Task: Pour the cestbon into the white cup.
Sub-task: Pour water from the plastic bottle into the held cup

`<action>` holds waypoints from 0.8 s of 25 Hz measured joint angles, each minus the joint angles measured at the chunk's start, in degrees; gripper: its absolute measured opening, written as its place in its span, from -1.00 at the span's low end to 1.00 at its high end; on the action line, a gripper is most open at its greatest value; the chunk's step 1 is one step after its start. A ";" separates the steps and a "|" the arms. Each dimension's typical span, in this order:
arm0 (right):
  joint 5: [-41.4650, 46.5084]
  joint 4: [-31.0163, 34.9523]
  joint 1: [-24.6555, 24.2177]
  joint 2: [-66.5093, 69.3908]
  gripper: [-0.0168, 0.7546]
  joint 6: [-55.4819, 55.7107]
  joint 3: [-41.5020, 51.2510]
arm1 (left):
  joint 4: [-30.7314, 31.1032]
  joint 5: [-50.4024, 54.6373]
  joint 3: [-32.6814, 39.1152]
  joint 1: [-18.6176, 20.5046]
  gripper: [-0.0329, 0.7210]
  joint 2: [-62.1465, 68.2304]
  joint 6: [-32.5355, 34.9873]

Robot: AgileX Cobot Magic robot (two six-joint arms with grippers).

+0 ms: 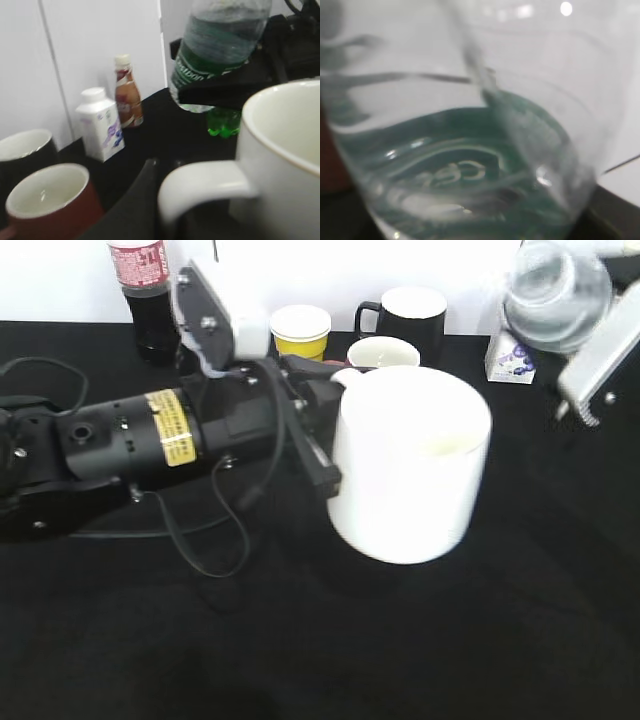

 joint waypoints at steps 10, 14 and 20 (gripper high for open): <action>-0.37 -10.45 0.00 0.00 0.32 -10.26 -9.03 | 0.03 0.29 -0.06 -0.83 -0.80 0.00 0.00; -0.31 -10.52 0.00 0.00 0.32 -11.86 -9.03 | 2.26 0.29 -0.06 -0.83 -0.80 0.00 0.00; -0.21 -10.52 0.00 0.00 0.32 -14.85 -9.03 | 2.32 -0.93 -0.06 -0.83 -0.80 0.00 -0.05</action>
